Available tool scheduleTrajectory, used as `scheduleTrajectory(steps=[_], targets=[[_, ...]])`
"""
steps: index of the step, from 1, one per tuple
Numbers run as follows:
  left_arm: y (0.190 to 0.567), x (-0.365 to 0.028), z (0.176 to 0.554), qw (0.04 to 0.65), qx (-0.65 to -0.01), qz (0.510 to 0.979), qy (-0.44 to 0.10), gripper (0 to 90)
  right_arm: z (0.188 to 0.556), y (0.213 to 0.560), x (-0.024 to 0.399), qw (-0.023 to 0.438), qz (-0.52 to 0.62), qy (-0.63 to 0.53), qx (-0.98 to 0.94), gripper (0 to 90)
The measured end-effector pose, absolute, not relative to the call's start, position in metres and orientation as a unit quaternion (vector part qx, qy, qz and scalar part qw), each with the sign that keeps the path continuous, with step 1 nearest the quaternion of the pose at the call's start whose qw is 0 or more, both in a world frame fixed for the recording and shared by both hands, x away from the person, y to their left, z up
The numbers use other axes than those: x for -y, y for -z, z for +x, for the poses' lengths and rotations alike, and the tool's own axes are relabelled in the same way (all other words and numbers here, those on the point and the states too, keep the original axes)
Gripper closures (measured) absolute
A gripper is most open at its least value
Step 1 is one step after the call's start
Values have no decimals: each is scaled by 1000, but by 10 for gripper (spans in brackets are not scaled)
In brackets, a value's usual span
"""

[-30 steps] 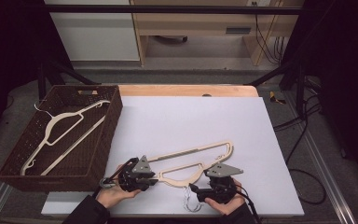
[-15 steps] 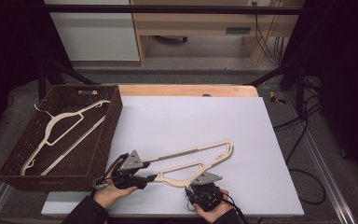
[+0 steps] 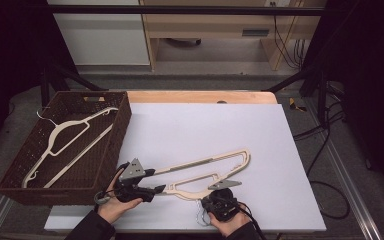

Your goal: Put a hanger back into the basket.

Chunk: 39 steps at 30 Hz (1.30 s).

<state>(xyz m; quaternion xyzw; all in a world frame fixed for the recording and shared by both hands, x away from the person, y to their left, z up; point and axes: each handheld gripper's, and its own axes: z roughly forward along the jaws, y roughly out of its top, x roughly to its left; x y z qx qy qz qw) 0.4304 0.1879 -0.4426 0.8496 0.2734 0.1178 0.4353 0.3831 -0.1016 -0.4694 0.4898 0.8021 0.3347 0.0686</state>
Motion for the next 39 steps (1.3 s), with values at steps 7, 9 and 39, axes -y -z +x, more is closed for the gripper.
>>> scheduleTrajectory(steps=[7,9,39], targets=[[443,-184,429,435,-266,852,-119,297,387,463,110,83,494,-333,-799,892],[443,-180,428,431,-260,856,-119,284,388,460,112,88,491,-334,-799,893],[450,-72,430,338,-115,921,-155,545,393,425,119,126,461,-344,-808,894]])
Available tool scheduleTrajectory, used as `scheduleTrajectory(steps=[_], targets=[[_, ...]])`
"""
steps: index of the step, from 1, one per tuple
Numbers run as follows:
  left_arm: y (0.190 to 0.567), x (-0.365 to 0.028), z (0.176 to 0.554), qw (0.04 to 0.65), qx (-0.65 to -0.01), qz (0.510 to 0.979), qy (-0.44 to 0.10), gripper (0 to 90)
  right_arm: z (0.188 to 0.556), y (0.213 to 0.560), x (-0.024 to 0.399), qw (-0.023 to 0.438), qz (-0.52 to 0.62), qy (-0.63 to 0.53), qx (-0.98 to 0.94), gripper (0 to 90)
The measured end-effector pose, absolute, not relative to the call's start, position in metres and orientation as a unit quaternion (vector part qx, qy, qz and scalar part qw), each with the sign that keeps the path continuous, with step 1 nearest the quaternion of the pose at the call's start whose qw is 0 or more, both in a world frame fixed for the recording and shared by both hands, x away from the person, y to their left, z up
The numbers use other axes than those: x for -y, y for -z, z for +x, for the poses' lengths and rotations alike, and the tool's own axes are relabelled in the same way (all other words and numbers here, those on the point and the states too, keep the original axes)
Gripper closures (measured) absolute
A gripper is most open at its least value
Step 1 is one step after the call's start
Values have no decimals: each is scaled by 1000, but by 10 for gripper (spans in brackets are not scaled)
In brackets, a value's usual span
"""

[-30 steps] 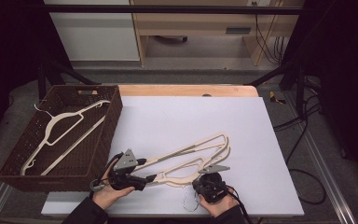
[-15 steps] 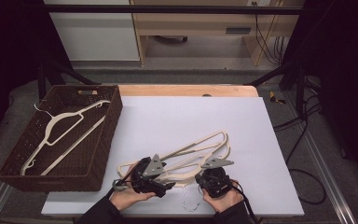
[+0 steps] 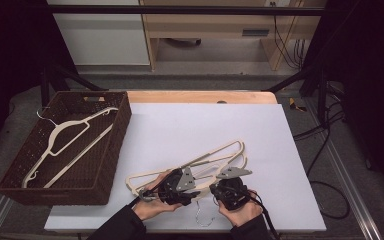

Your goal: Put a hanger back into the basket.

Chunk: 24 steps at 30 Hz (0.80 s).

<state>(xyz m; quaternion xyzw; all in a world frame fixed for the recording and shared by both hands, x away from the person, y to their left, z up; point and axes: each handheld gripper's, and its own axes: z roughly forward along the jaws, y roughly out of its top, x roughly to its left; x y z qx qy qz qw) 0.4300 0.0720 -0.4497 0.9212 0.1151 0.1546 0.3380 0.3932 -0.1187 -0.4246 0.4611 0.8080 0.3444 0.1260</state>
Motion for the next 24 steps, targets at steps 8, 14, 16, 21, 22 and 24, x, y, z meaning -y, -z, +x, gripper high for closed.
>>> scheduleTrajectory(steps=[8,14,16,21,22,24], targets=[[455,-64,431,308,-114,931,-161,686,392,423,117,131,453,-339,-814,893],[449,-68,430,315,-106,928,-166,705,392,421,120,123,439,-367,-811,851],[446,-71,431,321,-107,926,-165,712,392,416,126,112,430,-388,-808,784],[436,-77,434,331,-110,922,-169,728,390,398,151,151,423,-453,-771,635],[435,-77,435,337,-116,919,-166,733,390,393,160,169,420,-469,-759,575],[430,-80,438,346,-121,915,-166,741,389,387,175,198,423,-484,-740,500]])
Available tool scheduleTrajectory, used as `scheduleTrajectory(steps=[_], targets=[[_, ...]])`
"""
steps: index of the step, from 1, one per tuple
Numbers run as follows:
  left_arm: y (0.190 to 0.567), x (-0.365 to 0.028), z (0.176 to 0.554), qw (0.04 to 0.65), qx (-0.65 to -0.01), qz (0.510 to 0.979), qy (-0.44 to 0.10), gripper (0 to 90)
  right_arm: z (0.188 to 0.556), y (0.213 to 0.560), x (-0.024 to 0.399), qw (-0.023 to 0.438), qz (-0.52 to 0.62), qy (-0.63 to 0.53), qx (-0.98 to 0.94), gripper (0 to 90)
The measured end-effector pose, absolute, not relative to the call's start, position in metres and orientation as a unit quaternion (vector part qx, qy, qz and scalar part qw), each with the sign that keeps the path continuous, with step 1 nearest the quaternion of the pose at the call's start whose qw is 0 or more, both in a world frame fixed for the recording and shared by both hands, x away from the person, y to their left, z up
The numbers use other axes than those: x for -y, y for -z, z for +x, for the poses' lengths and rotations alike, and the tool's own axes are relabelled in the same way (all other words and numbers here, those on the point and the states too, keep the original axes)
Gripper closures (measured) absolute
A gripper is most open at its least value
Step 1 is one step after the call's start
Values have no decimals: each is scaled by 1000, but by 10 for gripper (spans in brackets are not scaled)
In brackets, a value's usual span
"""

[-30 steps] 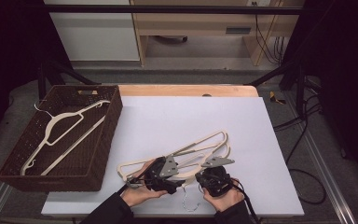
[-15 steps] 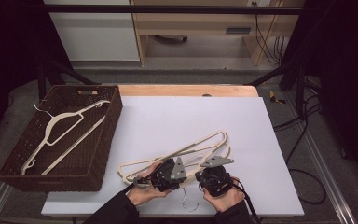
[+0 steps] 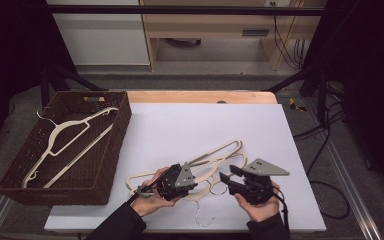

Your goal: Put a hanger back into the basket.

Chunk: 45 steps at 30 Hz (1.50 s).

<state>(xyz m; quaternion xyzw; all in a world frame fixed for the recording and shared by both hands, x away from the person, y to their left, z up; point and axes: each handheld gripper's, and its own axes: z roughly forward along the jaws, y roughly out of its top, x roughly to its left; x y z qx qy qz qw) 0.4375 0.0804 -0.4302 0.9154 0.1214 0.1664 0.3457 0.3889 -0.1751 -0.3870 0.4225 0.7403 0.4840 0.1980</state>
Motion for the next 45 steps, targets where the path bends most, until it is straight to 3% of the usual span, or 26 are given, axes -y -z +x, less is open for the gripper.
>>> scheduleTrajectory(steps=[7,15,26,45], targets=[[418,-93,448,374,-153,900,-166,767,394,387,223,243,423,-523,-699,264],[403,-107,465,400,-204,876,-175,820,406,410,232,234,422,-504,-717,169],[384,-129,475,446,-248,842,-175,861,406,415,225,224,413,-493,-732,121],[277,-220,457,478,-256,812,-216,861,401,409,222,227,398,-509,-729,69]])
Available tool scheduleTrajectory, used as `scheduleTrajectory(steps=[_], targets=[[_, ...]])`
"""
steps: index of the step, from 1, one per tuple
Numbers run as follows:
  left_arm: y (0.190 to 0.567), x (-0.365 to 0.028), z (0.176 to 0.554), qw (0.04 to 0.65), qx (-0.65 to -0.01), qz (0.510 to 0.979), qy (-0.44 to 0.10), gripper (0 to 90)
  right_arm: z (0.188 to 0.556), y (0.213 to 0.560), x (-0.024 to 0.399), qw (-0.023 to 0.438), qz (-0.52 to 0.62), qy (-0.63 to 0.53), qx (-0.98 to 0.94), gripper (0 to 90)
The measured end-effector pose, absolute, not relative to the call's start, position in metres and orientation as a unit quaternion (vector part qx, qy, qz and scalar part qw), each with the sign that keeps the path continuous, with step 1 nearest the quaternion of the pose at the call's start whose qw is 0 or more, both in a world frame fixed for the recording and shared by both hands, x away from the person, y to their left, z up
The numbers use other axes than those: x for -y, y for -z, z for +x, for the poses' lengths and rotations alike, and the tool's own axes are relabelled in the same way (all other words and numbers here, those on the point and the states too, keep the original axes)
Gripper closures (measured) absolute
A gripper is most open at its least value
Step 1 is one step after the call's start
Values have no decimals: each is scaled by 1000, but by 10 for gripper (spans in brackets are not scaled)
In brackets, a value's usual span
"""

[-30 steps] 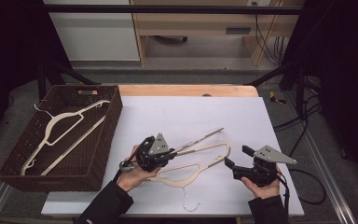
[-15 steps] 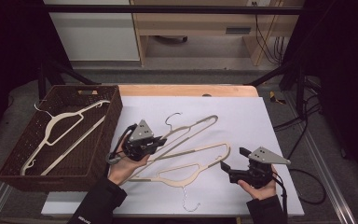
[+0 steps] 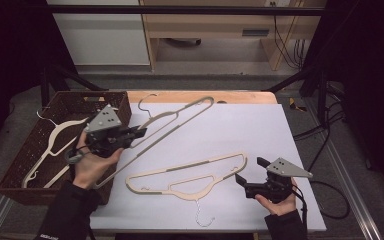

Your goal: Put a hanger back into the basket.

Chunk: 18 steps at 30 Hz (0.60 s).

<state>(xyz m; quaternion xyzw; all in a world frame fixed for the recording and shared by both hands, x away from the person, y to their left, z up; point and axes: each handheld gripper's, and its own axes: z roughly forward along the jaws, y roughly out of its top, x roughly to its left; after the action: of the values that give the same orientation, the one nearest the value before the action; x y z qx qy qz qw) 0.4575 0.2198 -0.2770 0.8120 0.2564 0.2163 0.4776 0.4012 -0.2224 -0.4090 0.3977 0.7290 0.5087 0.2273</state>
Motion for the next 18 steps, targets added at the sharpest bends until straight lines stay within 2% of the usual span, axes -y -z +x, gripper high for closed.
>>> scheduleTrajectory(steps=[10,18], targets=[[240,-275,455,492,-278,791,-235,861,401,408,222,230,401,-509,-727,55],[230,-312,460,480,-288,790,-251,861,401,408,222,233,399,-506,-728,52]])
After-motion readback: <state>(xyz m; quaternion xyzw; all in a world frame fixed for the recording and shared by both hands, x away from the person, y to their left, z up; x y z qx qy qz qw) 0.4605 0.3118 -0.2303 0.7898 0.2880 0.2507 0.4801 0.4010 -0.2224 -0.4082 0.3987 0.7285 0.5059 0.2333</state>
